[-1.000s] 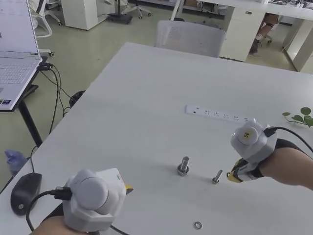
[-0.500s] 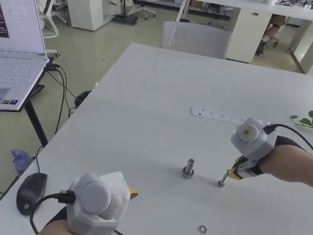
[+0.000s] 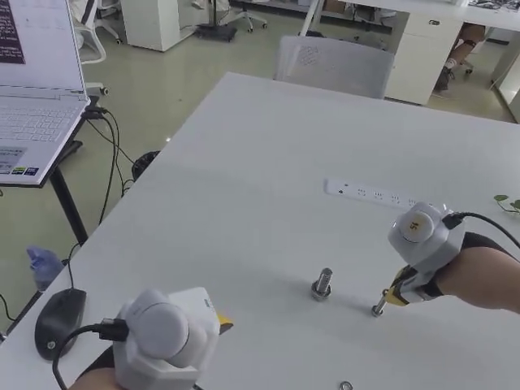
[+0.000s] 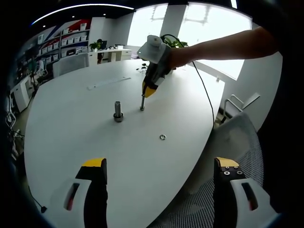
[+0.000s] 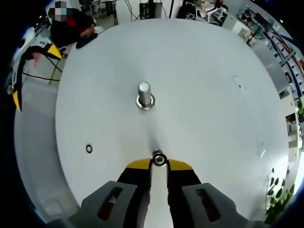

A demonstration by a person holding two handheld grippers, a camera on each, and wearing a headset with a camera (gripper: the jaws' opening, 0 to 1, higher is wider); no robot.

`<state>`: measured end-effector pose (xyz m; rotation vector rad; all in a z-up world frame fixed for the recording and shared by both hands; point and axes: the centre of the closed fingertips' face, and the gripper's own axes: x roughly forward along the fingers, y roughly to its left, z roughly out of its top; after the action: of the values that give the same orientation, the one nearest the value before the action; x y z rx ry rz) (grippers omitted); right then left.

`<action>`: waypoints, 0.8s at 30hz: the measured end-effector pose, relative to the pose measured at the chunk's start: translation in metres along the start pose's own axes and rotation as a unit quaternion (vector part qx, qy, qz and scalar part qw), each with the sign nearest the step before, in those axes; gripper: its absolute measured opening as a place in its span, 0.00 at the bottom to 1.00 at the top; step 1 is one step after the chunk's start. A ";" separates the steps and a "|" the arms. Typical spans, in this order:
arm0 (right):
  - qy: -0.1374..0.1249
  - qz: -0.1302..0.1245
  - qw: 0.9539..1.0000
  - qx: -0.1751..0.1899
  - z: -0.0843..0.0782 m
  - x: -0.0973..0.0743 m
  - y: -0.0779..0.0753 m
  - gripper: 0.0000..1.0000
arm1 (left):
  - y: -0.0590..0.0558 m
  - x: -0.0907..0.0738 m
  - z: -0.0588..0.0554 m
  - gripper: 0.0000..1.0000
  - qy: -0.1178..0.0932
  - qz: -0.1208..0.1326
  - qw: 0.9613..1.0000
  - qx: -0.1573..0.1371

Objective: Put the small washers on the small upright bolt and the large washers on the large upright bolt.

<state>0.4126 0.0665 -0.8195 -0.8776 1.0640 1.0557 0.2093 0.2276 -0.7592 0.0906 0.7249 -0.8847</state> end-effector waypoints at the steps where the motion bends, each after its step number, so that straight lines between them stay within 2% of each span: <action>1: 0.000 0.001 1.000 0.001 0.000 0.000 0.000 0.12 | 0.000 0.001 0.000 0.93 0.000 -0.001 1.000 0.000; 24: 0.013 0.007 1.000 -0.005 -0.004 0.015 -0.001 0.12 | 0.005 0.004 0.000 0.90 0.006 -0.006 1.000 -0.004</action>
<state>0.4147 0.0661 -0.8349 -0.8945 1.0887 1.0655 0.2146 0.2280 -0.7633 0.0845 0.7418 -0.8938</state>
